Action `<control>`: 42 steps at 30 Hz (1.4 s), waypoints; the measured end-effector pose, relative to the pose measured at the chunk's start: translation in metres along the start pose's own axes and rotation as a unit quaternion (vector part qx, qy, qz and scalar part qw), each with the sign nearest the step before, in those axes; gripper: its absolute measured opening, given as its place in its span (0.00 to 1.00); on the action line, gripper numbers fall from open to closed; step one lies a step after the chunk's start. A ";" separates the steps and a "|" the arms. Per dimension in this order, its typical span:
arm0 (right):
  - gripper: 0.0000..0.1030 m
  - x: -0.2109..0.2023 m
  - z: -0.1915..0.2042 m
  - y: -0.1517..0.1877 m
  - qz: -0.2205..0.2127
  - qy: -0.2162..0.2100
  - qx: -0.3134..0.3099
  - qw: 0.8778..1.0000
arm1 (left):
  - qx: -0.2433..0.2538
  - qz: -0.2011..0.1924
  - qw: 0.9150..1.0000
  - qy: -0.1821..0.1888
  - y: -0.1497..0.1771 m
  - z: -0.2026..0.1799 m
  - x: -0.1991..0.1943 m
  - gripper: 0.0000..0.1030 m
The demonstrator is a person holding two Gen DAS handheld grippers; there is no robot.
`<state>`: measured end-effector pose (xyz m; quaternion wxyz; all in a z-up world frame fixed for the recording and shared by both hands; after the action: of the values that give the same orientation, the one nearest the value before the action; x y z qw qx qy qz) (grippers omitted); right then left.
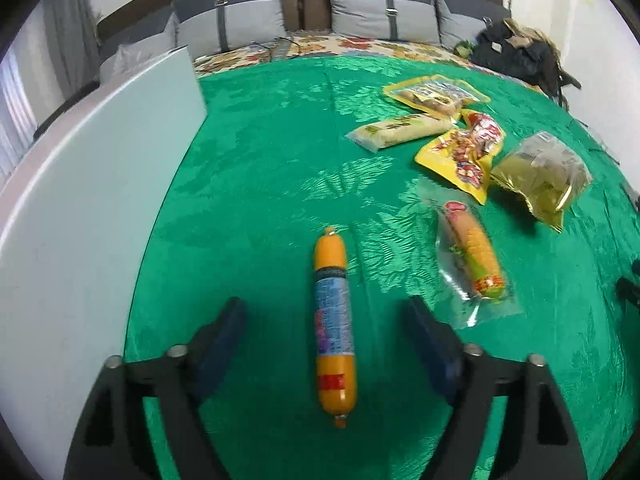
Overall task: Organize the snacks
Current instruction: 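Grasp the orange sausage stick with the left gripper, then grasp the corn-cob packet with the right gripper while the left holds the sausage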
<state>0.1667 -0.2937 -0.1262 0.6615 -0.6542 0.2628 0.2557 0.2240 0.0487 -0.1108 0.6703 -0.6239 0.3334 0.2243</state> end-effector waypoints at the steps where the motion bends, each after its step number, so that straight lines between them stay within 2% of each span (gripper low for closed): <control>1: 0.83 0.000 0.000 0.000 0.000 0.000 0.000 1.000 | -0.011 -0.003 1.000 -0.002 0.001 0.004 0.000 0.83; 2: 0.83 0.000 0.000 0.000 0.000 0.000 0.000 1.000 | -0.008 -0.003 1.000 -0.006 0.002 0.005 0.000 0.87; 5: 0.83 0.000 0.000 0.000 0.000 0.000 0.000 1.000 | -0.011 -0.009 1.000 -0.010 0.004 0.006 0.001 0.92; 14: 0.82 -0.003 0.006 0.001 0.006 0.001 0.008 1.000 | -0.021 -0.001 1.000 -0.018 0.003 0.009 0.006 1.00; 17: 0.81 -0.016 0.039 -0.005 0.010 -0.073 0.018 0.997 | -0.022 -0.001 1.000 -0.017 0.003 0.009 0.007 1.00; 18: 0.81 -0.020 0.059 -0.011 0.014 -0.119 0.015 0.993 | -0.023 -0.001 1.000 -0.017 0.003 0.009 0.007 1.00; 21: 0.79 -0.012 0.096 -0.031 0.044 -0.203 0.044 0.977 | -0.022 -0.001 1.000 -0.017 0.003 0.009 0.007 1.00; 23: 0.78 0.003 0.117 -0.049 0.069 -0.236 0.079 0.966 | -0.022 -0.001 1.000 -0.017 0.003 0.009 0.007 1.00; 24: 0.75 0.015 0.130 -0.060 0.085 -0.240 0.083 0.963 | -0.022 -0.001 1.000 -0.017 0.003 0.009 0.007 1.00; 25: 0.64 0.027 0.144 -0.070 0.100 -0.241 0.080 0.962 | -0.022 -0.001 1.000 -0.017 0.003 0.009 0.007 1.00; 27: 0.51 0.045 0.169 -0.084 0.123 -0.234 0.063 0.962 | -0.022 -0.001 1.000 -0.017 0.003 0.009 0.007 1.00; 29: 0.51 0.062 0.188 -0.089 0.154 -0.226 0.044 0.961 | -0.022 -0.001 1.000 -0.017 0.003 0.009 0.007 1.00; 33: 0.51 0.080 0.221 -0.090 0.184 -0.184 -0.024 0.965 | -0.022 -0.001 1.000 -0.017 0.003 0.009 0.007 1.00; 35: 0.49 0.083 0.226 -0.090 0.180 -0.170 -0.047 0.968 | -0.022 -0.002 1.000 -0.017 0.003 0.009 0.007 1.00; 38: 0.41 0.080 0.234 -0.087 0.177 -0.156 -0.091 0.968 | -0.022 -0.001 1.000 -0.017 0.003 0.009 0.007 1.00; 42: 0.36 0.071 0.232 -0.077 0.179 -0.168 -0.110 0.963 | -0.022 -0.001 1.000 -0.017 0.003 0.009 0.007 1.00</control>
<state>0.2740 -0.0632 -0.1175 0.5638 -0.6126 0.2313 0.5034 0.2286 0.0575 -0.1180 0.6623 -0.6350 0.3160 0.2414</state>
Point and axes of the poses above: each gripper's, at about its wrist camera, not at the fingertips, and x roughly the way its jaws point, z to its left, y to its underside, the point moved 2 cm from there along x, roughly the way its jaws point, and after that the axes turned 8 degrees about -z, right-handed, at the moved point
